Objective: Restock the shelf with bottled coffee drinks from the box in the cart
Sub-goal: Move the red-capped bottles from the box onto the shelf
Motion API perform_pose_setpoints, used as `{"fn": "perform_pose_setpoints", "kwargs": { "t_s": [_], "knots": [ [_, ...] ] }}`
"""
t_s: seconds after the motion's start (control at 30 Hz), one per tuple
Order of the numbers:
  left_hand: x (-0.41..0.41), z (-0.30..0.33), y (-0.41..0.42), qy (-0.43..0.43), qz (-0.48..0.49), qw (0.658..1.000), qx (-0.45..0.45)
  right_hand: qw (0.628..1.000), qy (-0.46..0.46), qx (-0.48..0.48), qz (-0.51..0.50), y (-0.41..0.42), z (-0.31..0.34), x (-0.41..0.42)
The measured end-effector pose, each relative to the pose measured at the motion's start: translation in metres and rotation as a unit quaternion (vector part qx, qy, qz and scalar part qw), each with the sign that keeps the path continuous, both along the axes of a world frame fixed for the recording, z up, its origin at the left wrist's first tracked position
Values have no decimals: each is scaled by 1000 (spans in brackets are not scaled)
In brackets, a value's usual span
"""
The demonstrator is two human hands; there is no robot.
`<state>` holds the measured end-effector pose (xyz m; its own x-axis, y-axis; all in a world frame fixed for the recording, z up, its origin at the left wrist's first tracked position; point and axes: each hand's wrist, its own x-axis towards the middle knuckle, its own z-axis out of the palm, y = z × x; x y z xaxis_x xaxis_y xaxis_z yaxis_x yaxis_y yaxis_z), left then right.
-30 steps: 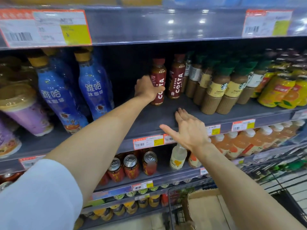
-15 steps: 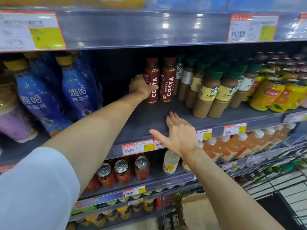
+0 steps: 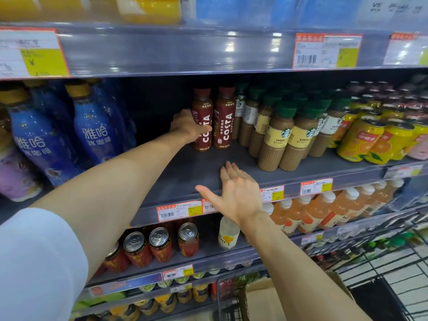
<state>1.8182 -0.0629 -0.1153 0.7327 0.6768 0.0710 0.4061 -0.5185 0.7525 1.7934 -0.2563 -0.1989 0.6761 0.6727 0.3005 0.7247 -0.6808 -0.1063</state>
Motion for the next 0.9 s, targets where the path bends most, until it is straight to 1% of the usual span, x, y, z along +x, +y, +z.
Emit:
{"fn": "perform_pose_setpoints", "kwargs": {
  "t_s": [0.1, 0.2, 0.27, 0.33, 0.4, 0.47, 0.53, 0.63, 0.77, 0.9],
  "knots": [
    [-6, -1, -7, 12, -14, 1000, 6, 1000, 2, 3, 6, 0, -2, 1],
    [-17, -5, -19, 30, -62, 998, -13, 1000, 13, -8, 14, -1, -2, 4],
    [-27, -4, -30, 26, -89, 996, 2, 999, 26, -11, 20, -1, 0, 5],
    [-38, 0, -43, 35, -102, 993, 54, 999, 37, -19, 29, -4, 3, 7],
    [-54, 4, -57, 57, -135, 983, 113, 998, 33, -35, 42, -8, 9, 6],
    [-72, 5, -63, 73, -182, 970, 146, 997, 27, -46, 56, -14, 14, 1],
    [-92, 5, -63, 88, -207, 959, 174, 996, 30, -54, 65, -19, 17, -9],
    [-122, 4, -71, 117, -204, 943, 234, 995, 32, -58, 77, -29, 19, -30],
    [-163, -6, -96, 210, -191, 910, 302, 994, 33, -52, 90, -49, 17, -63],
    [-207, -29, -124, 197, -204, 887, 364, 992, 48, -67, 96, -73, 0, -103]
  ]
}}
